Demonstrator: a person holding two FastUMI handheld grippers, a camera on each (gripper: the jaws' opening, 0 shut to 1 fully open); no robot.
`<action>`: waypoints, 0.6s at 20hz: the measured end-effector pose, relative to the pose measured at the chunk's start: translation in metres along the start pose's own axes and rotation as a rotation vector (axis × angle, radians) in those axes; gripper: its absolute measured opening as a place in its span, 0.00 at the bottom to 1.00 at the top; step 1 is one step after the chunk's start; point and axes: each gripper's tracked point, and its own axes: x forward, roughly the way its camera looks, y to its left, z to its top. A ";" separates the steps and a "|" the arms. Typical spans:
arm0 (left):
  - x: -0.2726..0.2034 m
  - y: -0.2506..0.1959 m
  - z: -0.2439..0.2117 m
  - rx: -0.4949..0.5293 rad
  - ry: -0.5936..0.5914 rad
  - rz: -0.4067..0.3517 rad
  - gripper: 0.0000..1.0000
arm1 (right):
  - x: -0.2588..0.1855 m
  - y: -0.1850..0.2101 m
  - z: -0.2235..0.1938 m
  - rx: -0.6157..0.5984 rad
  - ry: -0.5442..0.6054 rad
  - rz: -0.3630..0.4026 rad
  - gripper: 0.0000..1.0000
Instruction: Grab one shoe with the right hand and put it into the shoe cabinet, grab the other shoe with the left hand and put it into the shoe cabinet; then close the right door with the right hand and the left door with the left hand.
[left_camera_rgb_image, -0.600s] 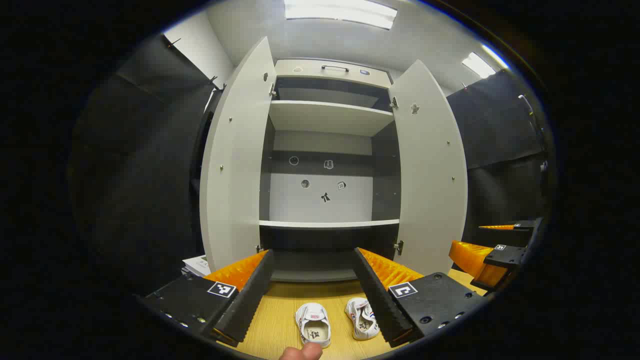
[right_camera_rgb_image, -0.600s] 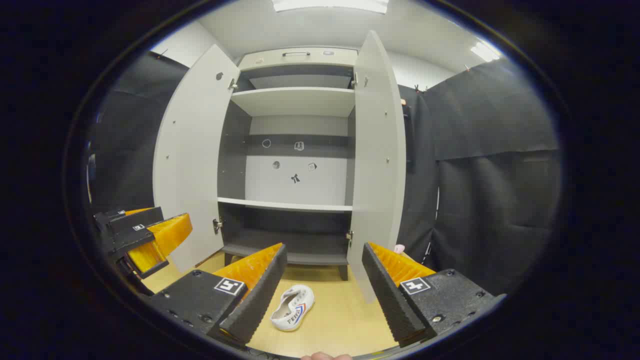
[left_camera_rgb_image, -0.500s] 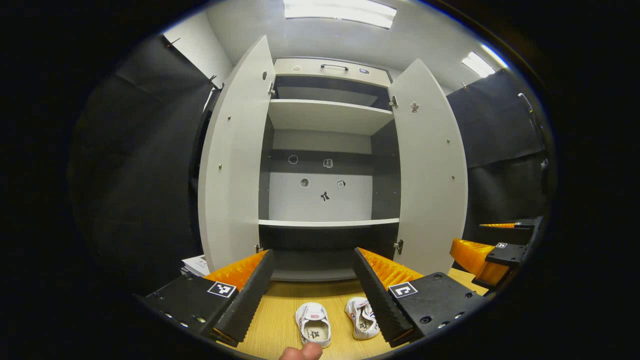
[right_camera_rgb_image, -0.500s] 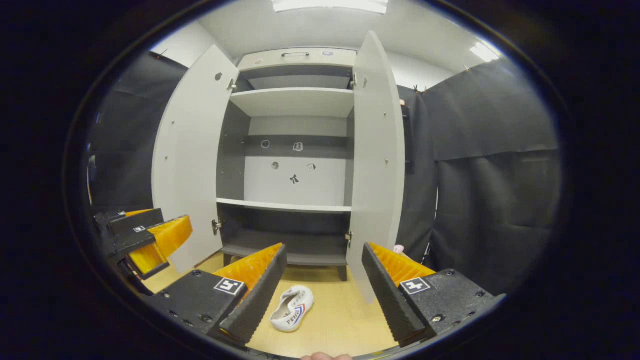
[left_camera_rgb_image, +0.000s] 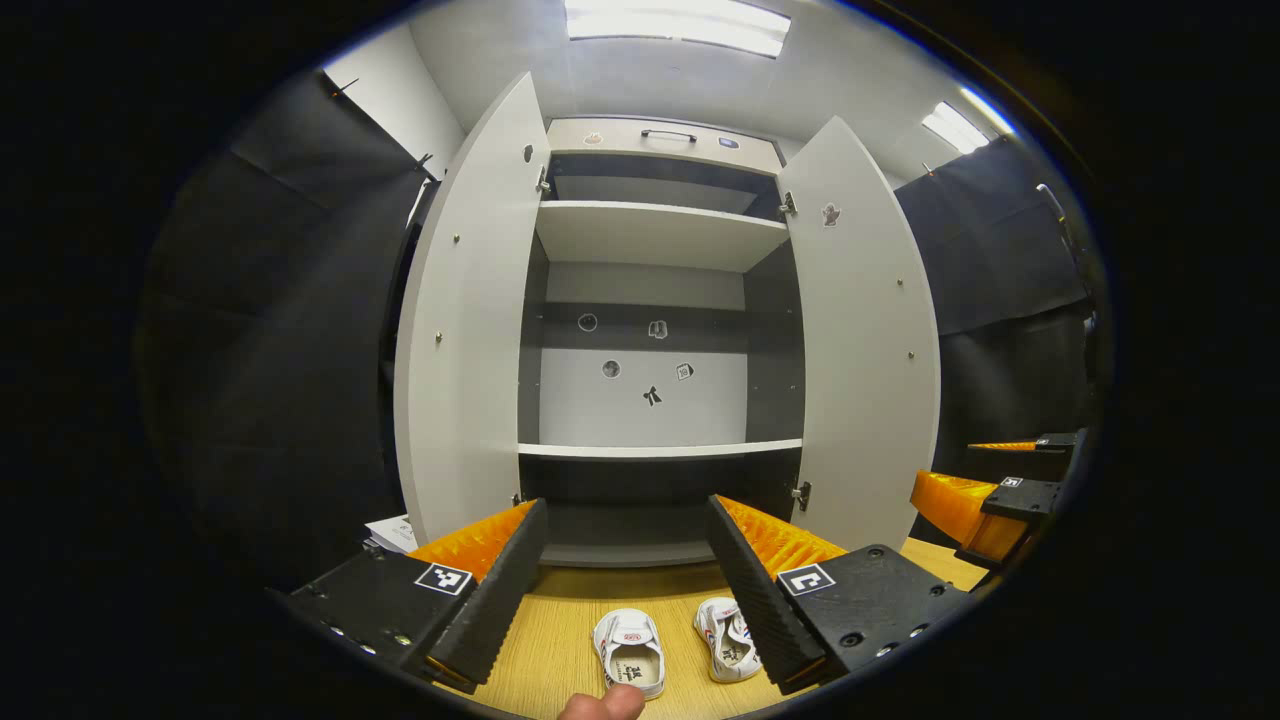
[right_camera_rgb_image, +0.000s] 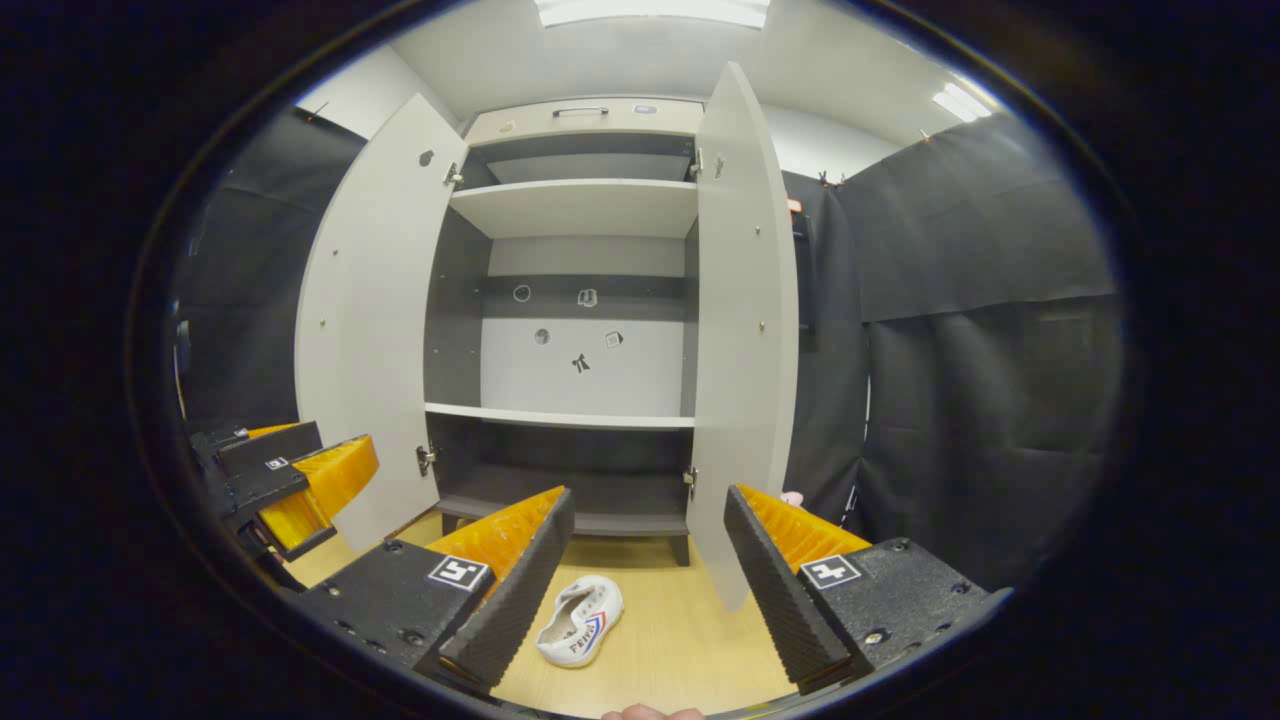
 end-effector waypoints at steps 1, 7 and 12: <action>0.000 -0.001 0.000 0.002 0.001 -0.002 0.95 | -0.001 0.000 0.001 0.003 -0.002 -0.001 0.98; -0.003 0.001 -0.001 0.000 0.003 0.001 0.95 | -0.005 -0.003 0.009 0.003 -0.021 -0.009 0.98; -0.003 0.011 0.001 0.001 -0.002 0.018 0.95 | 0.003 0.014 -0.003 0.009 0.007 0.049 0.98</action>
